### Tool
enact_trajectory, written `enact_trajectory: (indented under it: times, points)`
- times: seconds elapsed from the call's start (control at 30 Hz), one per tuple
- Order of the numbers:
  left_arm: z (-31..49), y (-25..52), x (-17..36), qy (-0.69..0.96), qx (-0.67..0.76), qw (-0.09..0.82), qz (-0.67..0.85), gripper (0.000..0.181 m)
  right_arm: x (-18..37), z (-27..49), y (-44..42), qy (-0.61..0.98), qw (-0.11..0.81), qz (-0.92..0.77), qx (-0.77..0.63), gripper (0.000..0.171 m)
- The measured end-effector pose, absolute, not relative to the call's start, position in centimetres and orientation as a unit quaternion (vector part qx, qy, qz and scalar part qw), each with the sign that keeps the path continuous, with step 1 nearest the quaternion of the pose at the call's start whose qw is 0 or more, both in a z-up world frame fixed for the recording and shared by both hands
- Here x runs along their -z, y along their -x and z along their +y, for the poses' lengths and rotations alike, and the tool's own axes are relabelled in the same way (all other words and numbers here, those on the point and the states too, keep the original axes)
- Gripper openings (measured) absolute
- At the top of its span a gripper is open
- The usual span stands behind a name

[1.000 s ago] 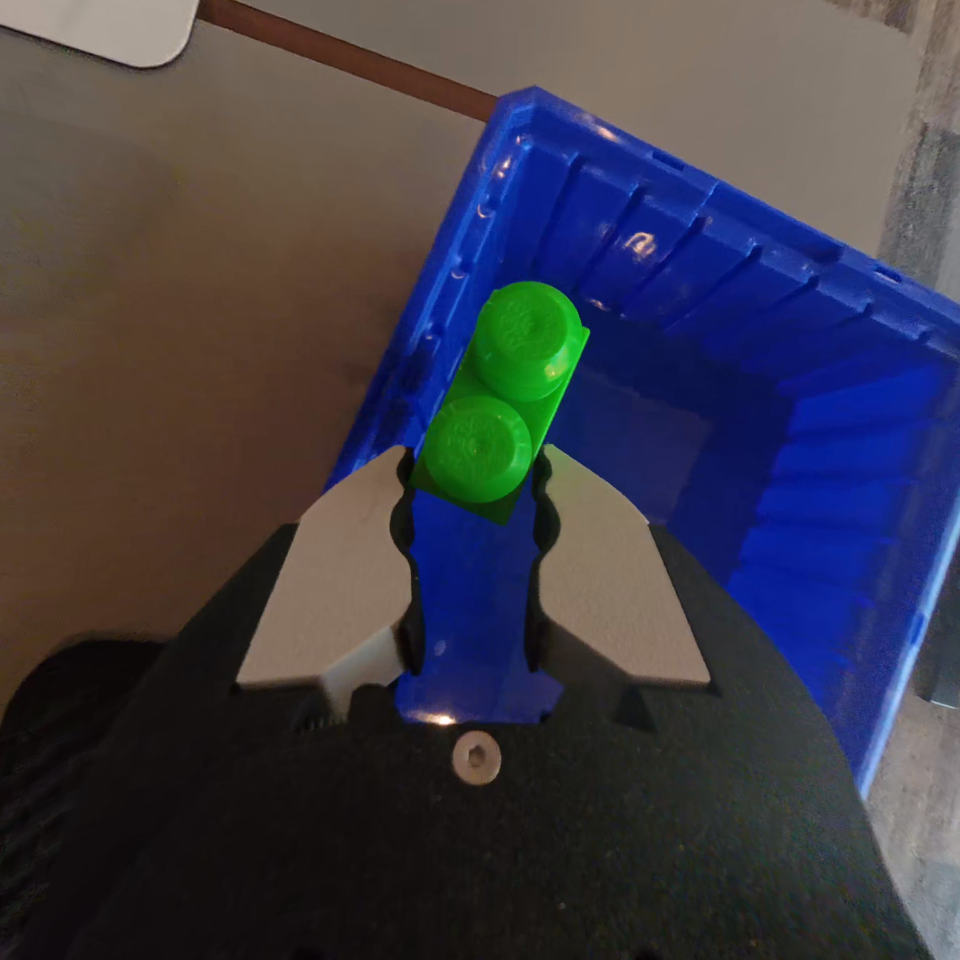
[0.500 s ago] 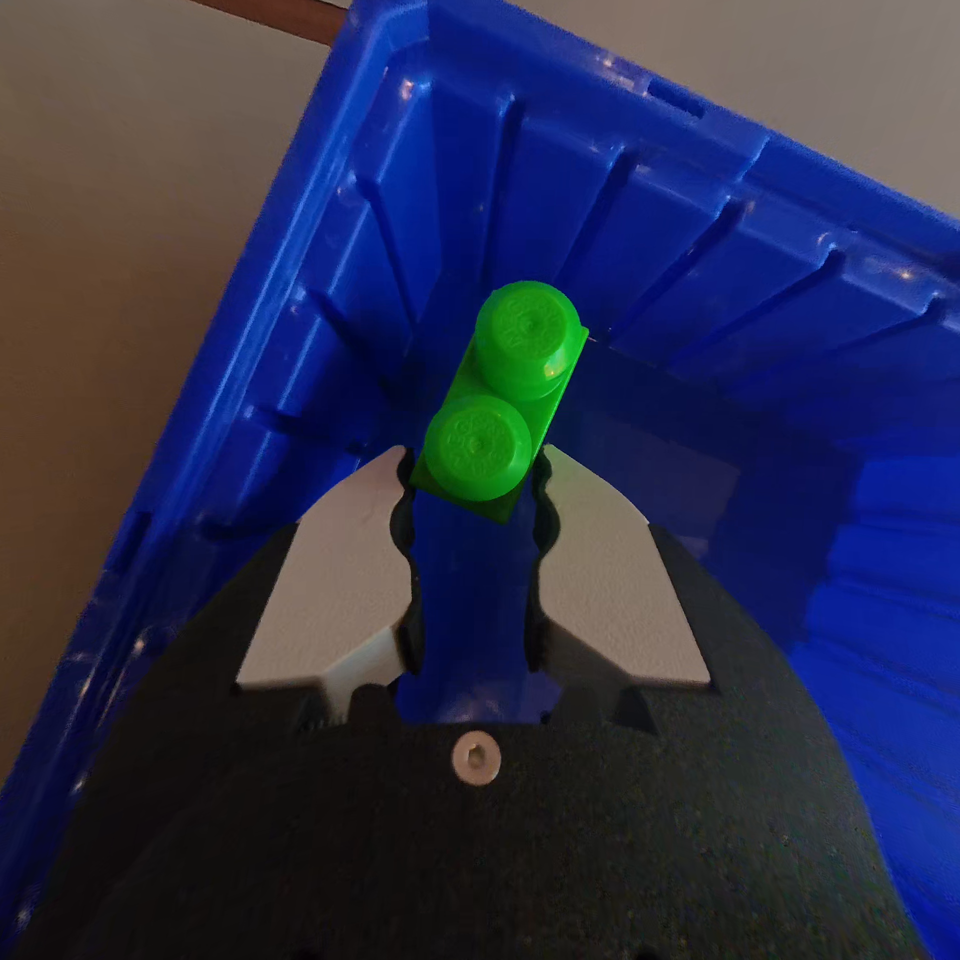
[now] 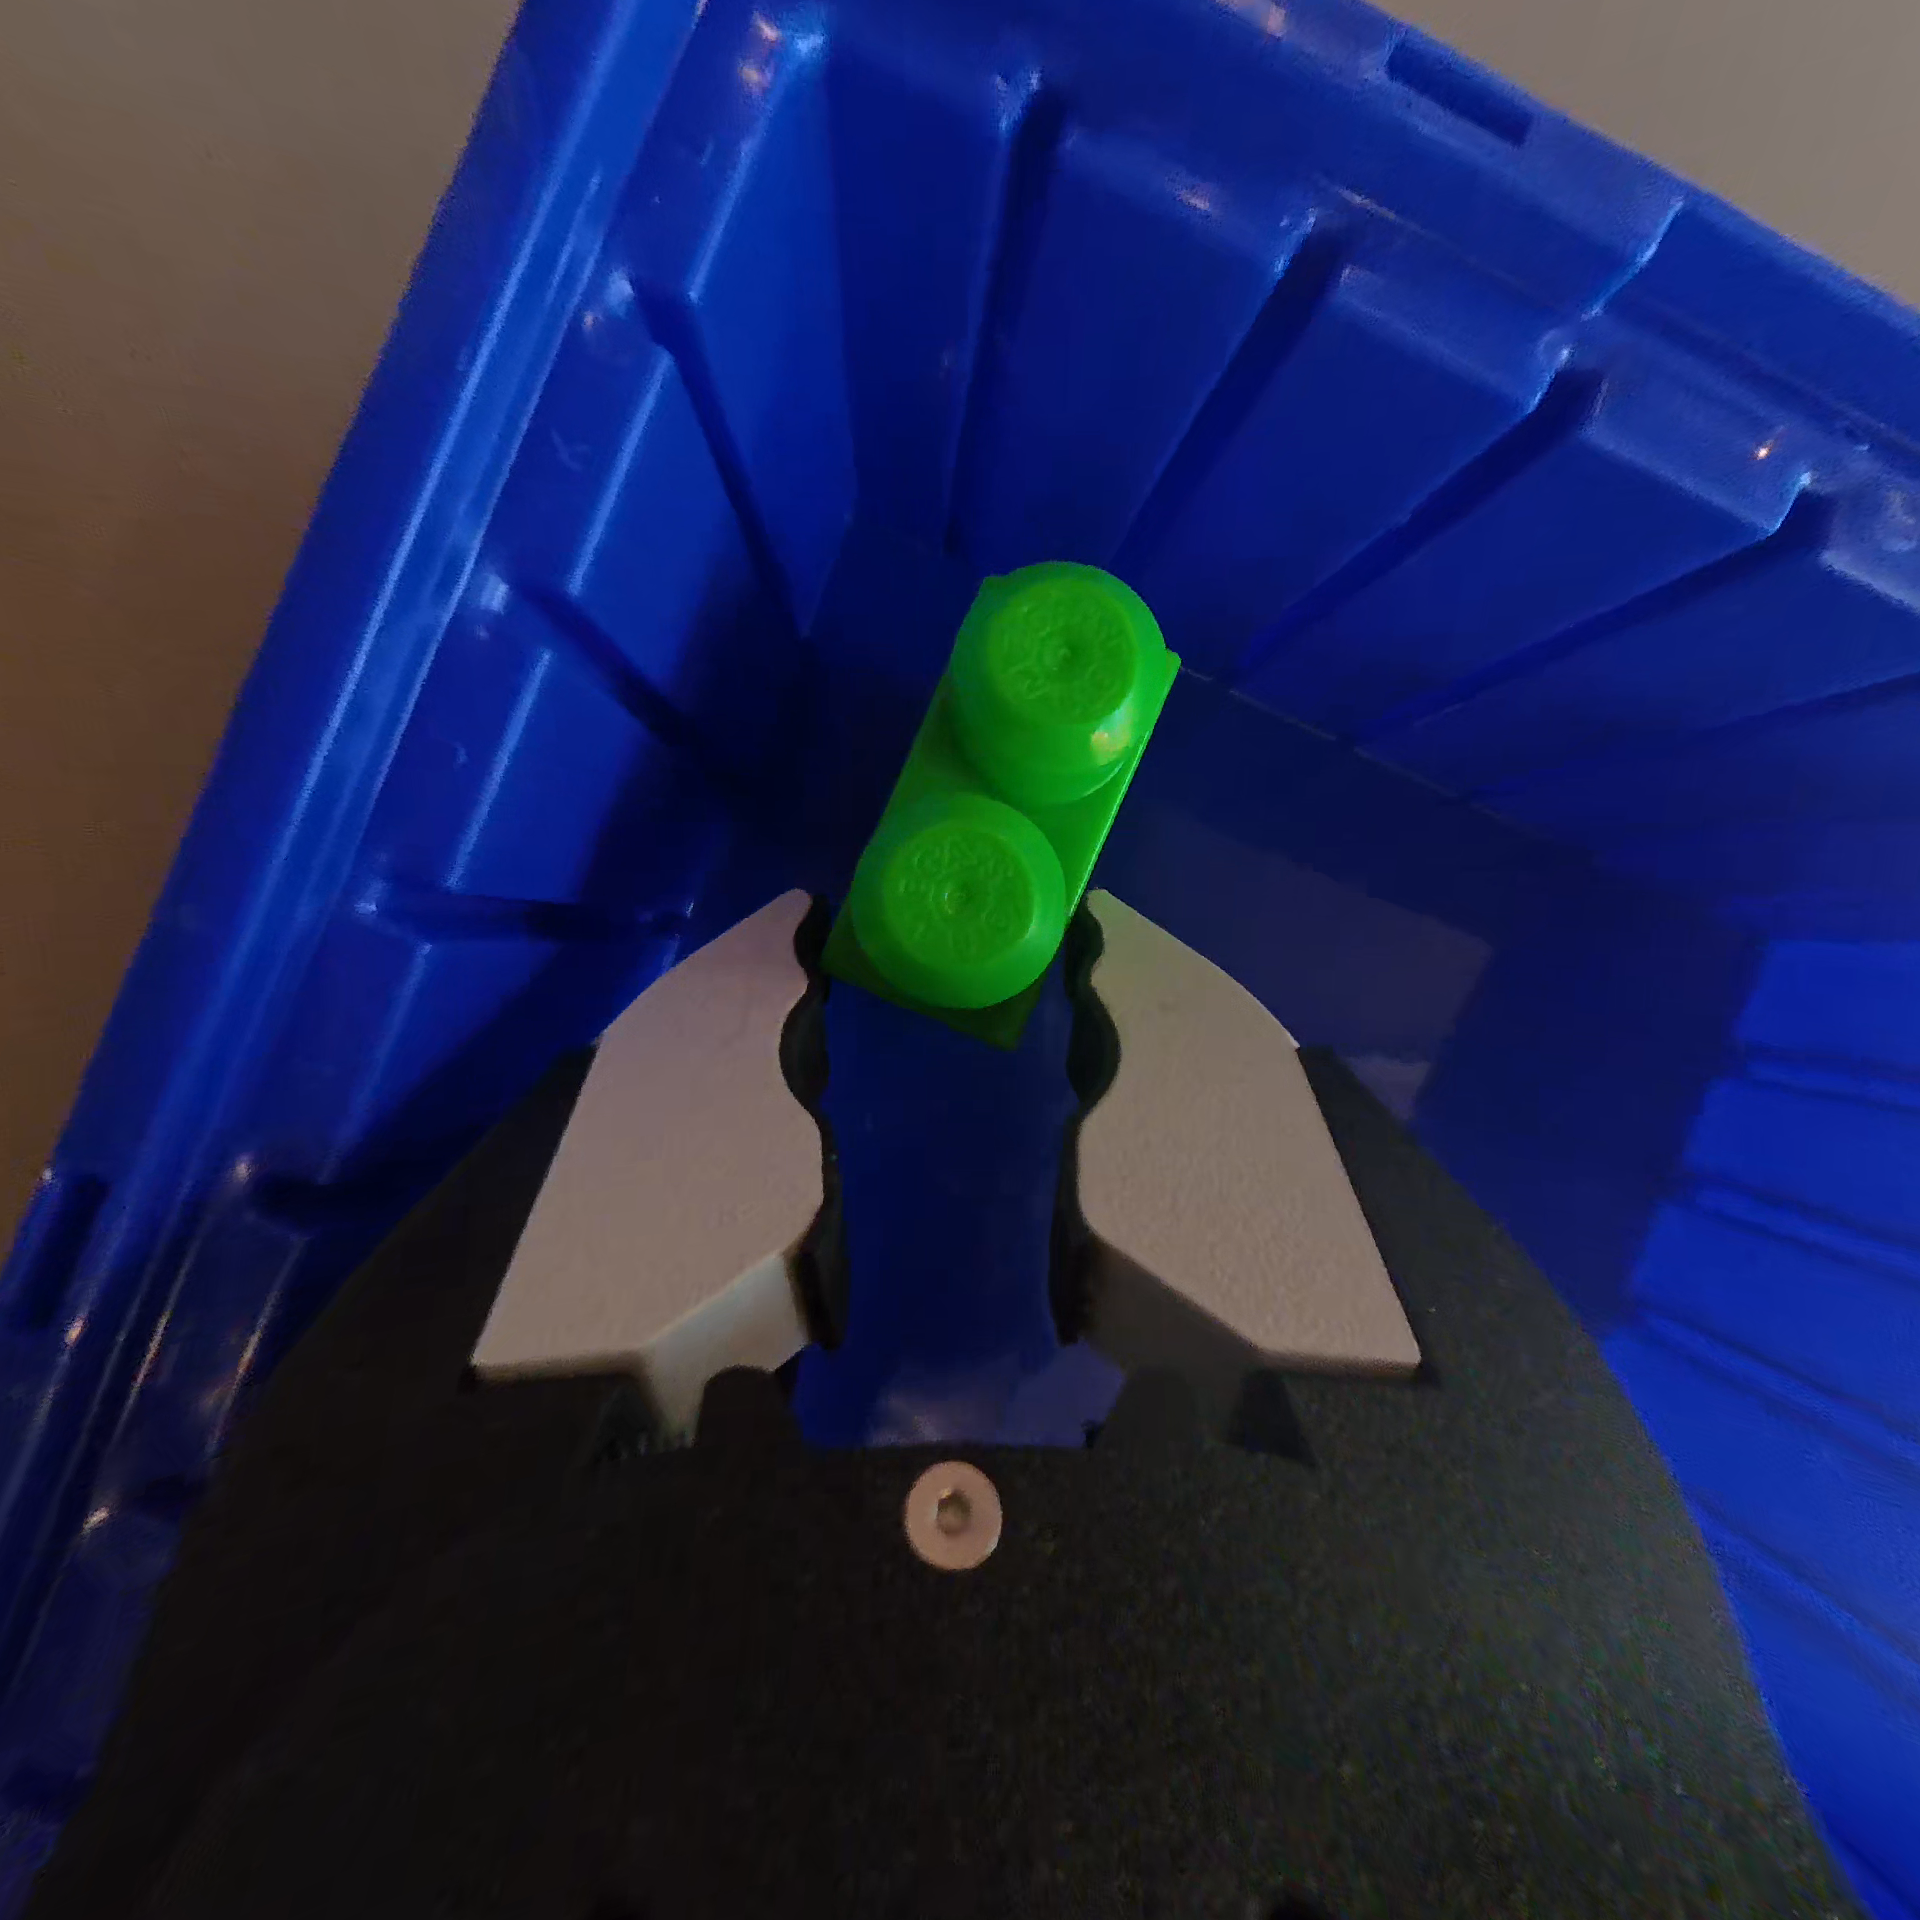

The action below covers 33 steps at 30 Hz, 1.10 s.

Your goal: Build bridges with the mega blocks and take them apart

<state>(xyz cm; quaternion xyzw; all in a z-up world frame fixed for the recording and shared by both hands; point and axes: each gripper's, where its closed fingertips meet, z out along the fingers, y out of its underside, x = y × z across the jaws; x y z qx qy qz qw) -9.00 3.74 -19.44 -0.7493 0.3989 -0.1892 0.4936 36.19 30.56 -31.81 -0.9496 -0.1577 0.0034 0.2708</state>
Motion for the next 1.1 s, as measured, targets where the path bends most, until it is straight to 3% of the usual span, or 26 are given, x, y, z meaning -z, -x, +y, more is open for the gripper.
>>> enact_trajectory:
  times: [0.17,0.23,0.37,0.57,0.77,1.1]
  points:
    - [3.8,9.1,19.4,0.75,0.189,0.494,0.397,0.085,31.8,30.6,-36.3,0.948,0.281,-0.149,-0.011,0.045]
    - [3.7,9.1,19.3,0.75,0.188,0.494,0.398,0.085,31.7,30.7,-36.5,0.948,0.285,-0.14,-0.009,0.06]
    - [3.6,9.2,19.1,0.749,0.184,0.497,0.398,0.085,30.8,30.6,-36.9,0.948,0.295,-0.121,-0.011,0.074]
    - [3.4,9.3,18.8,0.748,0.183,0.499,0.396,0.085,28.5,29.4,-37.9,0.95,0.299,-0.09,-0.006,0.113]
    - [3.4,9.5,18.6,0.752,0.185,0.501,0.387,0.086,24.1,26.6,-37.7,0.947,0.31,-0.08,0.003,0.126]
    - [4.8,11.3,17.2,0.778,0.172,0.503,0.335,0.089,15.7,21.0,-32.1,0.922,0.367,-0.11,0.05,0.13]
